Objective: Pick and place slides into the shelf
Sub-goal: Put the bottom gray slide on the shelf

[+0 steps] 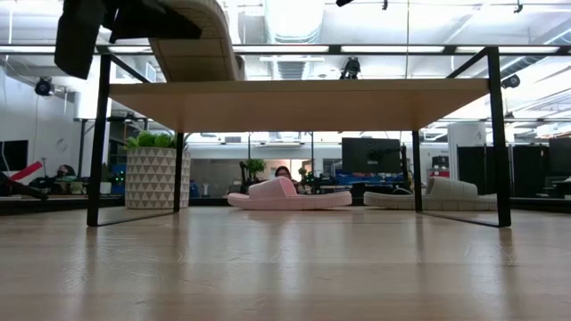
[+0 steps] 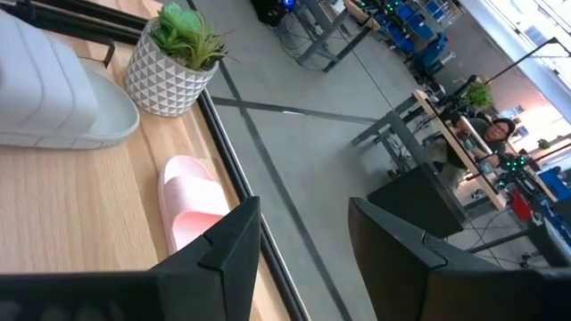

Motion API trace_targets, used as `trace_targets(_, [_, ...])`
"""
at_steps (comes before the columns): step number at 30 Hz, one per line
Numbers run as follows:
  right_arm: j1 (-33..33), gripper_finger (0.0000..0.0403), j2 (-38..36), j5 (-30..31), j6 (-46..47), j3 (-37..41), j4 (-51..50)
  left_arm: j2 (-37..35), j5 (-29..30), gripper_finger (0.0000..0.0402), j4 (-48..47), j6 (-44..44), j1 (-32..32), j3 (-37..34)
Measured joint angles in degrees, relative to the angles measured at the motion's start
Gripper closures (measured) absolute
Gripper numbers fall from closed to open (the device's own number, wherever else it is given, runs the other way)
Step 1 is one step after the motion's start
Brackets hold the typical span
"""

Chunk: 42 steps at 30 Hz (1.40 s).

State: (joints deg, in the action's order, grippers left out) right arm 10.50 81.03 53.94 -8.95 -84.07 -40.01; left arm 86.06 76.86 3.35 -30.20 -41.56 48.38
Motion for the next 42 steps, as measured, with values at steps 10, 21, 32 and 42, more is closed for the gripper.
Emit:
trace_targets(10, [0.0,0.0241,0.0,0.01,0.0,0.0,0.02,-0.63,0.02,0.0264,0.0,5.1,-0.13,0.0])
trace_targets(21, [0.0,0.0241,0.02,-0.16,0.93,0.0,0.02,-2.58,-9.26,0.021,-5.98,20.55,-0.16,-0.01])
trace_targets(32, [0.0,0.0241,0.02,-0.29,1.09,0.0,0.0,-9.62,-22.23,0.02,-21.77,40.16,-0.13,-0.02])
trace_targets(42, [0.0,0.0241,0.02,-0.29,1.05,0.0,-0.02,-15.74,-39.27,0.02,-21.99,39.79,-0.18,1.87])
